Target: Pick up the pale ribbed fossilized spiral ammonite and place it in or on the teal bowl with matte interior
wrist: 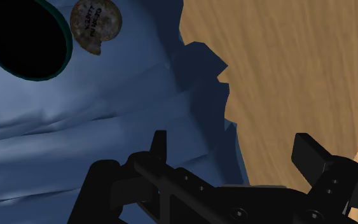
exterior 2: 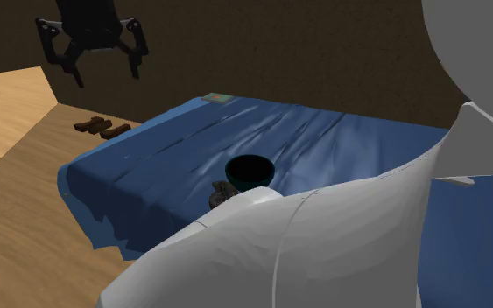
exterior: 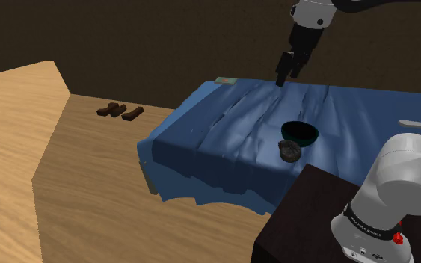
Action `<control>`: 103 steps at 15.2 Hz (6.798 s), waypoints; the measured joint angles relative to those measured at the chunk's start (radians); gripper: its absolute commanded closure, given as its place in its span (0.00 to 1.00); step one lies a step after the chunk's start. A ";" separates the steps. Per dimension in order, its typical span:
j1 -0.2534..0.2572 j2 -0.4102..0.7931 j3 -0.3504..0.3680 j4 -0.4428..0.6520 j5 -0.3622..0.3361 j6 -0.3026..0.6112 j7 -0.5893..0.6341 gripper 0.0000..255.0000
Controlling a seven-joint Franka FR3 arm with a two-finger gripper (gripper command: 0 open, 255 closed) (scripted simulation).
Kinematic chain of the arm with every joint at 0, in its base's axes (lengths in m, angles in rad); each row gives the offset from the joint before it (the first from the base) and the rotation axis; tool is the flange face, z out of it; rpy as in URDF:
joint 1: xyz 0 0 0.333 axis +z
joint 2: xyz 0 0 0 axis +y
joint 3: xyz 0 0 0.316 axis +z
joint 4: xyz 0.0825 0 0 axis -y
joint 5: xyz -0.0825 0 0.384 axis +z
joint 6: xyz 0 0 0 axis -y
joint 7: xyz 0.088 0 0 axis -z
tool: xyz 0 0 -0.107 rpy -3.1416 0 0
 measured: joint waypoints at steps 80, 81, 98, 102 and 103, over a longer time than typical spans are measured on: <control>-0.335 1.171 0.284 -0.141 -1.034 0.295 0.944 0.00; -0.329 1.186 0.283 -0.133 -1.029 0.277 0.949 0.00; -0.348 1.235 0.244 -0.136 -1.090 0.300 0.982 1.00; -0.347 1.235 0.244 -0.136 -1.090 0.299 0.982 1.00; -0.347 1.235 0.245 -0.136 -1.090 0.299 0.982 1.00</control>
